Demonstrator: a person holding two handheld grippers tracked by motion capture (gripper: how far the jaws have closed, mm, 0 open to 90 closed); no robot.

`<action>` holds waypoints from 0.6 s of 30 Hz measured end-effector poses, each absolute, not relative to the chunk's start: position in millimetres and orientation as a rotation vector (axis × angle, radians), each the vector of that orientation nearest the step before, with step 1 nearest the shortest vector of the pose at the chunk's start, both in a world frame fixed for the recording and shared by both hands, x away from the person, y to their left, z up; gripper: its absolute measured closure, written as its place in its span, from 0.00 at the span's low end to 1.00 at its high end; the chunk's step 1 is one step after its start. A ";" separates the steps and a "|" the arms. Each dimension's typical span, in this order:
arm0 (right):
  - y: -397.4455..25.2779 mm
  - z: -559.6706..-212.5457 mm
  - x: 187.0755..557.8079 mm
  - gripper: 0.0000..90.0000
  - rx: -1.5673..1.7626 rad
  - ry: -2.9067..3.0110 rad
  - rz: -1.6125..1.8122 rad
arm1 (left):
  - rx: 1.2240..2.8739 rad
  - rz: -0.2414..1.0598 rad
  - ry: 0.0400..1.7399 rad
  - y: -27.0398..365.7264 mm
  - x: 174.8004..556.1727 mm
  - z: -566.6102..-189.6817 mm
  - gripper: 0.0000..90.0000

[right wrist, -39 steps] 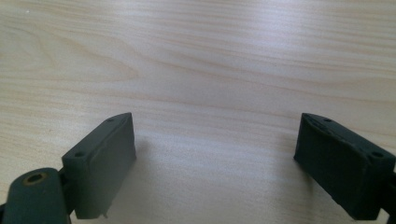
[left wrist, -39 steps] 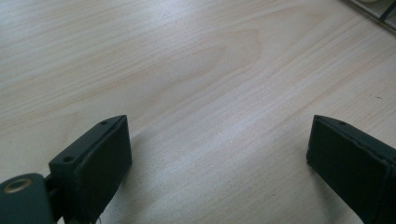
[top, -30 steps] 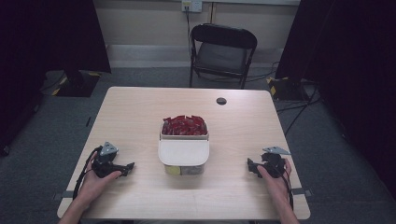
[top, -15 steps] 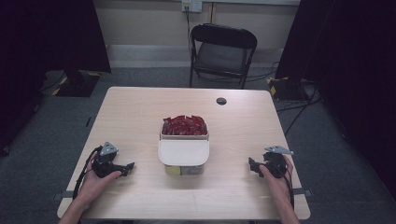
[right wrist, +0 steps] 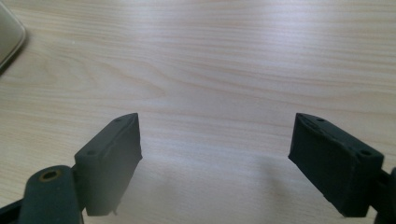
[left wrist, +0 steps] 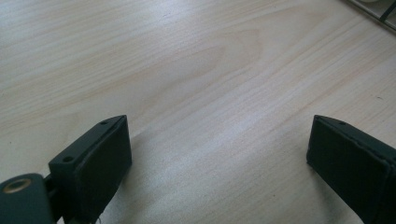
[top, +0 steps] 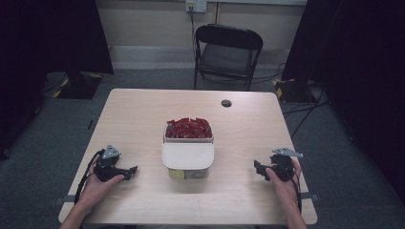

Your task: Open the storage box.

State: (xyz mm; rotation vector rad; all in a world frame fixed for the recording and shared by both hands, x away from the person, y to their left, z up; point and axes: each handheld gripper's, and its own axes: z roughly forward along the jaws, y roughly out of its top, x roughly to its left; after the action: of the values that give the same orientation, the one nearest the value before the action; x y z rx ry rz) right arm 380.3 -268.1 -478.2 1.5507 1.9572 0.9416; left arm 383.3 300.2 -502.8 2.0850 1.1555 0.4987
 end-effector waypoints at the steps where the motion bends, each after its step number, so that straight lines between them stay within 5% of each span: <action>1: -266.9 -477.2 379.9 0.18 1.543 1.960 0.946 | 2.085 0.499 1.156 300.2 383.3 -502.8 0.07; 18: -238.4 -459.7 370.4 0.16 1.445 2.036 1.051 | 2.084 0.498 1.156 300.2 383.3 -502.9 0.07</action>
State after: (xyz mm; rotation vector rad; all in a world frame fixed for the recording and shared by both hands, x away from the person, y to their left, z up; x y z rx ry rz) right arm 370.4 -238.4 -459.7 1.4445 2.0360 1.0509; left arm 383.3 300.2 -502.9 2.0843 1.1560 0.4980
